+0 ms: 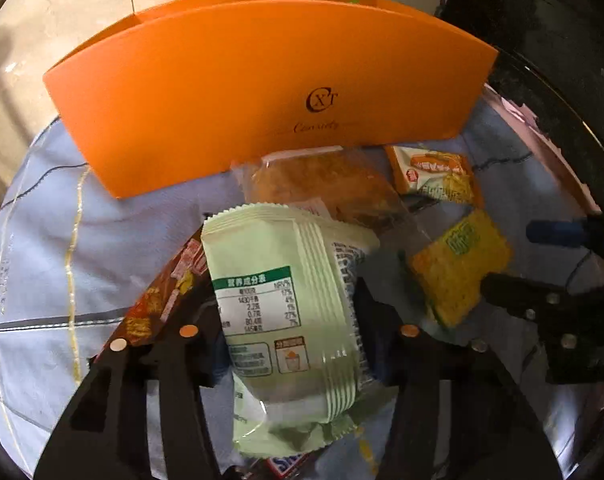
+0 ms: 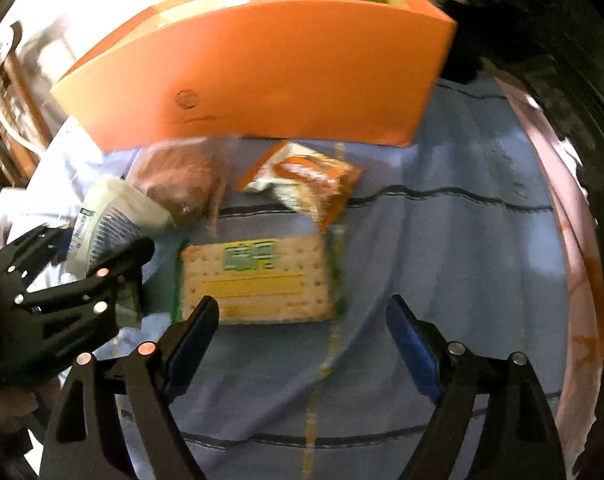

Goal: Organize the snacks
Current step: 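Grasp pale green pack with left tool while right tool grasps yellow cracker pack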

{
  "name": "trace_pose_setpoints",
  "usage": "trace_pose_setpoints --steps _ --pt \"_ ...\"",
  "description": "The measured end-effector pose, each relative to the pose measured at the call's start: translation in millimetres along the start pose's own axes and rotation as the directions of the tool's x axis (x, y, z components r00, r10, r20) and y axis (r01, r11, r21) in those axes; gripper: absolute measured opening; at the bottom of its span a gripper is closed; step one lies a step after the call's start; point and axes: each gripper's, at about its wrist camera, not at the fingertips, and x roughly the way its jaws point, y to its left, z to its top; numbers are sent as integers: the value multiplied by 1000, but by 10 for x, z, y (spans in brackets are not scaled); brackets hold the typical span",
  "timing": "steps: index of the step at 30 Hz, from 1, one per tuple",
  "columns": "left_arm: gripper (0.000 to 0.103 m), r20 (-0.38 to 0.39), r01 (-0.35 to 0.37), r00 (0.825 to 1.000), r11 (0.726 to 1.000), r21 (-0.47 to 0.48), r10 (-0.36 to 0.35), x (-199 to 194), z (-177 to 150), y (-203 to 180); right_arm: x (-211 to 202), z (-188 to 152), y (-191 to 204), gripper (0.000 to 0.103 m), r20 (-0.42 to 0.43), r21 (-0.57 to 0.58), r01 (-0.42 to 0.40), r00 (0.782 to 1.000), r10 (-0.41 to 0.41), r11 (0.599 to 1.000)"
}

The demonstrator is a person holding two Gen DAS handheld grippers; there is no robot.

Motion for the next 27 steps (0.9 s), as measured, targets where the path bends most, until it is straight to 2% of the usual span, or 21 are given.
trace_pose_setpoints --steps 2,5,7,10,13,18,21,22,23,26,27 --pt "37 -5 16 1000 1000 -10 -16 -24 -38 65 64 36 87 86 -9 -32 -3 1000 3 999" --pt "36 -6 13 1000 999 -33 -13 -58 -81 174 90 111 206 89 1 -50 -3 1000 3 999" --pt "36 -8 19 1000 999 -49 -20 -69 -102 227 145 140 253 100 -3 -47 4 1000 -4 999" --pt "36 -9 17 1000 997 -71 -17 -89 -114 247 220 191 203 99 -43 15 -67 997 67 998" --pt "36 -5 18 1000 996 -86 -19 -118 -128 260 145 204 278 99 -19 6 -90 996 90 996" --pt "36 -5 2 1000 993 -119 -2 -170 -146 353 231 242 476 99 -71 -4 -53 996 52 999" --pt "36 -7 -6 1000 992 -123 5 -182 -144 397 288 178 597 99 -62 -80 -34 998 29 996" --pt "36 -7 -4 1000 993 -120 4 -203 -155 421 311 158 642 97 -75 -111 -22 997 14 994" --pt "36 -6 -7 1000 993 -117 6 -213 -159 429 270 131 698 85 -49 -154 -33 998 25 988" --pt "36 -6 -15 1000 992 -125 14 -232 -184 452 206 133 725 70 -53 -171 -48 998 40 984" --pt "36 -8 -15 1000 991 -130 14 -233 -192 456 186 145 712 58 -59 -166 -53 997 44 985"
